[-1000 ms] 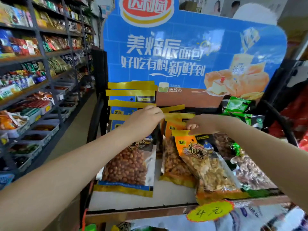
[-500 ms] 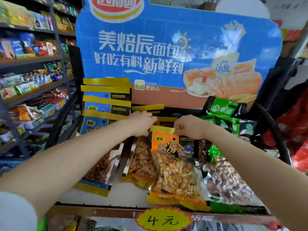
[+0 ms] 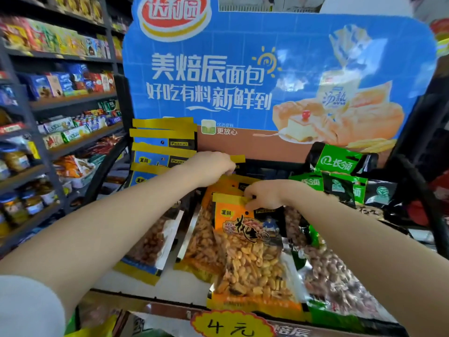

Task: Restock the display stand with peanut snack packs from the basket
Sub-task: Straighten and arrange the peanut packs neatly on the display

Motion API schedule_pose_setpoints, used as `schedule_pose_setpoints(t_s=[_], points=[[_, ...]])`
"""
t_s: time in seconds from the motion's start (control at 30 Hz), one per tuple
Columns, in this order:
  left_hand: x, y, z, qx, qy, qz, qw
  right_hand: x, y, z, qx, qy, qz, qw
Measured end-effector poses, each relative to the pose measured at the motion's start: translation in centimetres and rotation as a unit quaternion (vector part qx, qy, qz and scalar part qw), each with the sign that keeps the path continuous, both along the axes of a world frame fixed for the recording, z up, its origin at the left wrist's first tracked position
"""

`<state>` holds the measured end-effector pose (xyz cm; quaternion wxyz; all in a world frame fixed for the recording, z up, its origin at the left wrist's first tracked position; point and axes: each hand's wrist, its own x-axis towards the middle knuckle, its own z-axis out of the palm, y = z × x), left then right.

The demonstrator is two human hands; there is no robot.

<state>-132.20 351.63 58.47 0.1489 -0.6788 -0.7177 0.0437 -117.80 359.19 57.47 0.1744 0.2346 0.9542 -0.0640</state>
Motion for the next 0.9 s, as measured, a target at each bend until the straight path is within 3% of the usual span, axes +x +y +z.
schedule_pose_setpoints(t_s=[0.13, 0.33, 0.4, 0.47, 0.57, 0.67, 0.73, 0.8, 0.9], points=[[1.2, -3.2, 0.5, 0.119, -0.113, -0.022, 0.986, -0.7, 0.1, 0.0, -0.028, 0.018, 0.007, 0.999], [3.3, -8.6, -3.0, 0.121, -0.32, 0.076, 0.937, 0.1, 0.9, 2.2, 0.002, 0.21, 0.033, 0.977], [4.0, -9.2, -3.5, 0.128, -0.407, 0.095, 0.899, 0.6, 0.9, 3.4, -0.078, 0.265, 0.014, 0.961], [4.5, -9.2, -3.7, 0.16, -0.496, 0.106, 0.847, 0.7, 1.0, 4.3, -0.096, 0.302, 0.006, 0.949], [5.0, -8.6, -3.9, 0.202, -0.555, 0.174, 0.788, 0.7, 0.8, 5.3, -0.093, 0.357, -0.007, 0.929], [5.6, -7.7, -4.4, 0.258, -0.602, 0.194, 0.731, 0.6, 0.7, 5.8, -0.149, 0.408, -0.038, 0.9], [5.5, -7.0, -4.3, 0.289, -0.617, 0.195, 0.706, 0.6, 0.1, 5.8, -0.176, 0.388, -0.035, 0.904], [5.1, -6.6, -4.6, 0.29, -0.64, 0.193, 0.685, 0.6, -0.6, 5.6, -0.148, 0.304, 0.007, 0.941], [5.0, -6.6, -5.2, 0.272, -0.614, 0.195, 0.715, 0.6, -0.5, 5.8, -0.094, 0.193, 0.044, 0.976]])
